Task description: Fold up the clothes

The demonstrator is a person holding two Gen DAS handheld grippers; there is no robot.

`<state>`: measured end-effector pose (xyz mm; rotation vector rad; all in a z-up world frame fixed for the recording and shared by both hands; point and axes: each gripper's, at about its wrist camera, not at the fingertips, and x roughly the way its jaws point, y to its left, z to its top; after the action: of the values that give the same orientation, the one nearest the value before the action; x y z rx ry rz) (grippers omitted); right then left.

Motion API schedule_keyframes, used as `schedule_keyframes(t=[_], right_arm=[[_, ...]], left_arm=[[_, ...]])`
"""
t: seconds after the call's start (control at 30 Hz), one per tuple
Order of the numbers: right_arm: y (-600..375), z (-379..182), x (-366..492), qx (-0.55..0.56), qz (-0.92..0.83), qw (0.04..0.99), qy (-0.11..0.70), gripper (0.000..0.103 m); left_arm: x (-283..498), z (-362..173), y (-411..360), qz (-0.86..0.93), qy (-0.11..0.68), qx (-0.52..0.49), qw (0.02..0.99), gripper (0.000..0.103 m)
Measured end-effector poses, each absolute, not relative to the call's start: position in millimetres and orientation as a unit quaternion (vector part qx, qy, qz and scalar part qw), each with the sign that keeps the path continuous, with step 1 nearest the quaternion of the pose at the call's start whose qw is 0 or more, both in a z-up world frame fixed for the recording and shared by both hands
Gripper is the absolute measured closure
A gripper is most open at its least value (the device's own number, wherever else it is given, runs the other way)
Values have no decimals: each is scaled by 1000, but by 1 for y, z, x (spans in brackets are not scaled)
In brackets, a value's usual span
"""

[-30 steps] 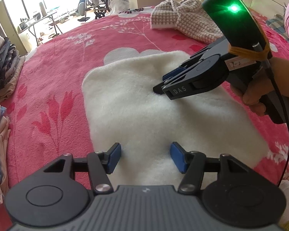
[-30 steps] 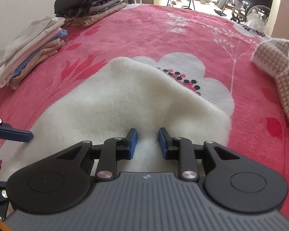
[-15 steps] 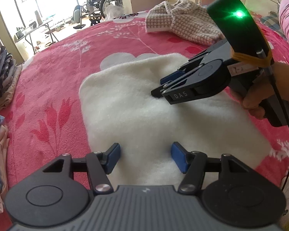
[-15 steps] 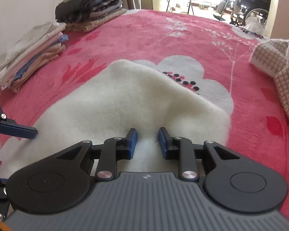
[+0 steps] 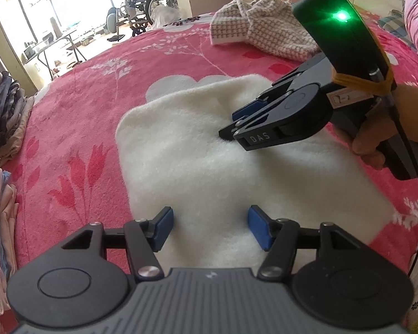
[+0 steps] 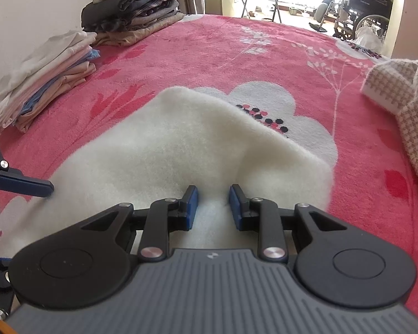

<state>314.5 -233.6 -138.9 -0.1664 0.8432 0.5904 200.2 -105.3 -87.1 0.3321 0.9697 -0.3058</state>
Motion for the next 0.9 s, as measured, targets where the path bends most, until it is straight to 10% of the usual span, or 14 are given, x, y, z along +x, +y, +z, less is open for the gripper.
schedule_keyframes(t=[0.9], right_arm=[[-233, -139, 313, -81, 282, 868, 400, 78]], left_arm=[[204, -87, -106, -127, 479, 146, 856, 38]])
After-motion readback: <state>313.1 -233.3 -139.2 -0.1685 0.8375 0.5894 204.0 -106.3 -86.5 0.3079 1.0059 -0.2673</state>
